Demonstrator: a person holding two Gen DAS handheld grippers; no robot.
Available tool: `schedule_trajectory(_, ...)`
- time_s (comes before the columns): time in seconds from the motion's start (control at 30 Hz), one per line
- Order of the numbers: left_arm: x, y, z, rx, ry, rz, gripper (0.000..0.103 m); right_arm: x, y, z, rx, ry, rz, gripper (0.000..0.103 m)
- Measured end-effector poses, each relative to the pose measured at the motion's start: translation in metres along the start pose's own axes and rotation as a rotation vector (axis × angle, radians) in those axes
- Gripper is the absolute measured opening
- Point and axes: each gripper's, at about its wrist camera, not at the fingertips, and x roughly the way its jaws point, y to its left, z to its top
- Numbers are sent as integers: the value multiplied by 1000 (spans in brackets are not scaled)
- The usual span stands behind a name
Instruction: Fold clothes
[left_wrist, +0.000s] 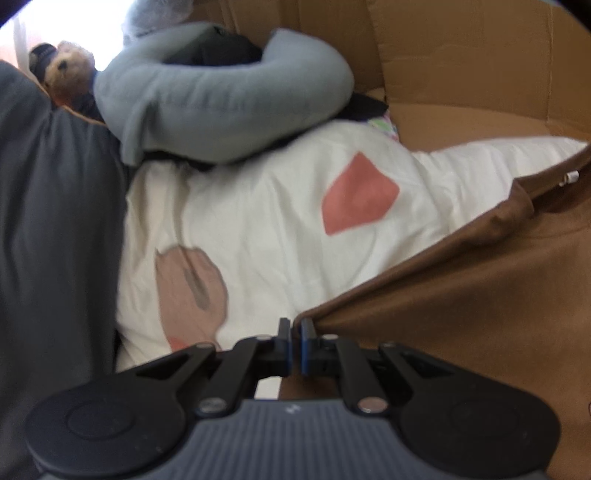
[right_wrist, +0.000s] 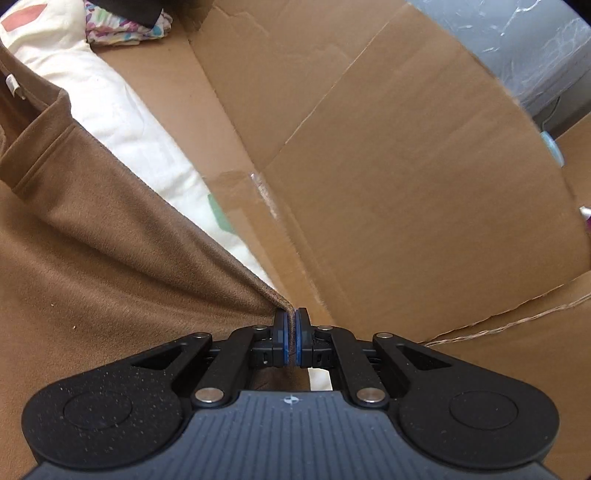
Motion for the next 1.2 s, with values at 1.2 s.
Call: schedule_trajectory(1.2, -4, -64, 67, 157, -175, -338, 34, -16, 7, 68, 50, -209, 370, 24)
